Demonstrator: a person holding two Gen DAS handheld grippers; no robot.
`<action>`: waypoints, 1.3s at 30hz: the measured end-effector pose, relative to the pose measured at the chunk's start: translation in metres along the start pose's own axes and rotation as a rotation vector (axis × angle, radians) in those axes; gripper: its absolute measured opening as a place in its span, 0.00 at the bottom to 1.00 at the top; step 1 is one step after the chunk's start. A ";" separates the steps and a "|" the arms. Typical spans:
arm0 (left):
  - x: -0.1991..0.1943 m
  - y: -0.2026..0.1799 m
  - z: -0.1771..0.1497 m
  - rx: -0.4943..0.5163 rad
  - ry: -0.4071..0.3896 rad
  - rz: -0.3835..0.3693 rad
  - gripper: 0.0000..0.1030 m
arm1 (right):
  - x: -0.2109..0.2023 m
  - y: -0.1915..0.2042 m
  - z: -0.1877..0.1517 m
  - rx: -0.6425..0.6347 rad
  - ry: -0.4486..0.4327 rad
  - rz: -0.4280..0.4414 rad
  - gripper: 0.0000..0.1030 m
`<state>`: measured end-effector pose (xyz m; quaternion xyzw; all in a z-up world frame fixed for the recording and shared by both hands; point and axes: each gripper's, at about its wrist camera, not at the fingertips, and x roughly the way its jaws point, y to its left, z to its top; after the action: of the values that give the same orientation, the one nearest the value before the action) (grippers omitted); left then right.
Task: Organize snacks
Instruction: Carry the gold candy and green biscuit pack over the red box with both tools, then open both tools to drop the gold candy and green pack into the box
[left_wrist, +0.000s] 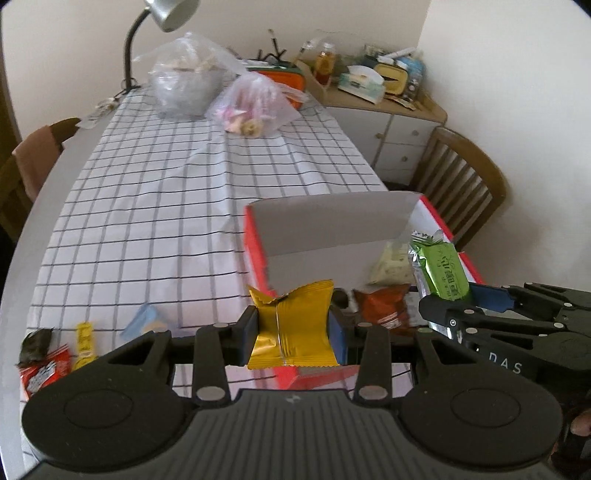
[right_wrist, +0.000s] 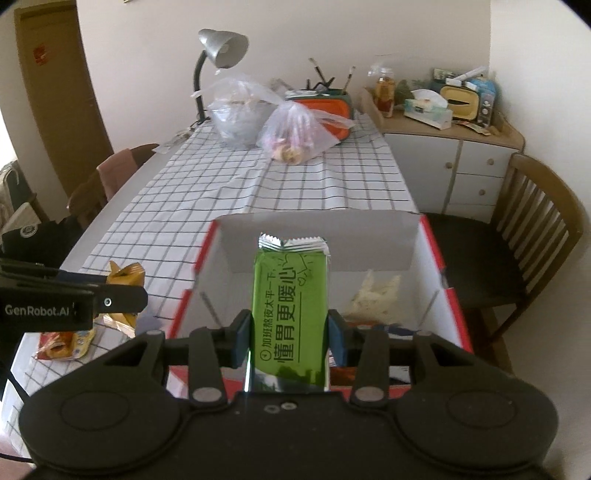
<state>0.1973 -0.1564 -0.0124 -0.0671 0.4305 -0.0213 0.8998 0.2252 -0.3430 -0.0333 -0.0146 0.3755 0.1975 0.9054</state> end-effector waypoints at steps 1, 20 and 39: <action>0.004 -0.005 0.003 0.007 0.005 -0.003 0.38 | 0.002 -0.006 0.001 0.003 0.000 -0.004 0.40; 0.113 -0.050 0.050 0.051 0.170 0.030 0.38 | 0.067 -0.076 0.014 0.019 0.109 -0.048 0.40; 0.197 -0.043 0.059 0.006 0.431 0.076 0.39 | 0.130 -0.064 0.022 -0.066 0.249 -0.001 0.40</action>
<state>0.3677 -0.2120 -0.1219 -0.0419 0.6151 -0.0023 0.7873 0.3473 -0.3529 -0.1144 -0.0692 0.4784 0.2060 0.8508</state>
